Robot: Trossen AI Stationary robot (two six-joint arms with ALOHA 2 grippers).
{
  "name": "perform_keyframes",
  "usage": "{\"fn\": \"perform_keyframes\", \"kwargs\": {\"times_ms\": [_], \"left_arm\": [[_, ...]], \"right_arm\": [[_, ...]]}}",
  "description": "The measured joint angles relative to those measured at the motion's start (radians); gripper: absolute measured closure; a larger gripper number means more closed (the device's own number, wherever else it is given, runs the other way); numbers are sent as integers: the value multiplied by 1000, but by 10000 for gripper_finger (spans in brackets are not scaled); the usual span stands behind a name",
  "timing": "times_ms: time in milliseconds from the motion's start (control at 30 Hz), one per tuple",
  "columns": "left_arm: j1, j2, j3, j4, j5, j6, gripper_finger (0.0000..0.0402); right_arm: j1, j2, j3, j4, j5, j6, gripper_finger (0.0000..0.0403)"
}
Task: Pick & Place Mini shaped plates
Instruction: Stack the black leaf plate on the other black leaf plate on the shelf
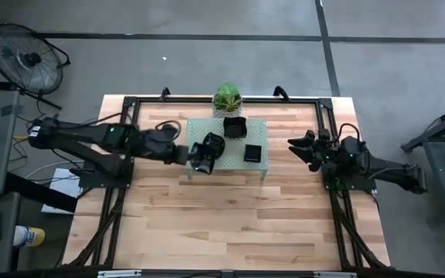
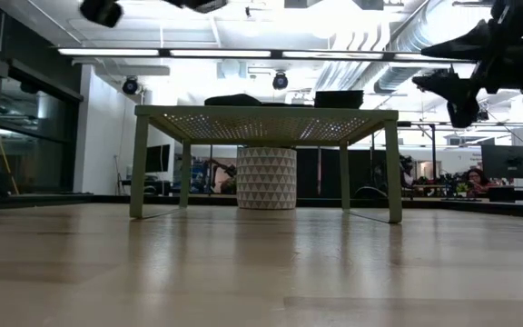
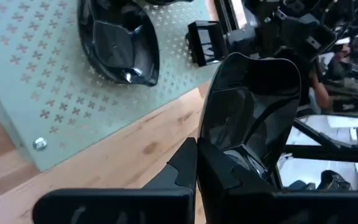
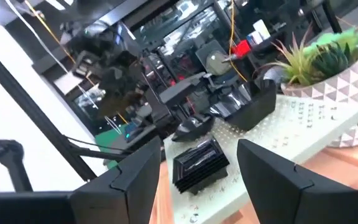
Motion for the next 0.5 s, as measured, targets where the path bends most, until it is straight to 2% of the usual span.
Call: {"fn": "perform_keyframes", "kwargs": {"times_ms": [167, 300, 500], "left_arm": [[84, 115, 87, -41, 99, 62, 401], [126, 178, 135, -63, 100, 93, 401], [159, 214, 160, -65, 81, 94, 401]], "right_arm": [[-25, 10, -9, -56, -31, -64, 194], [-23, 11, -8, -154, -10, -104, 200], [-23, 15, -7, -161, -10, -156, 214]]}}
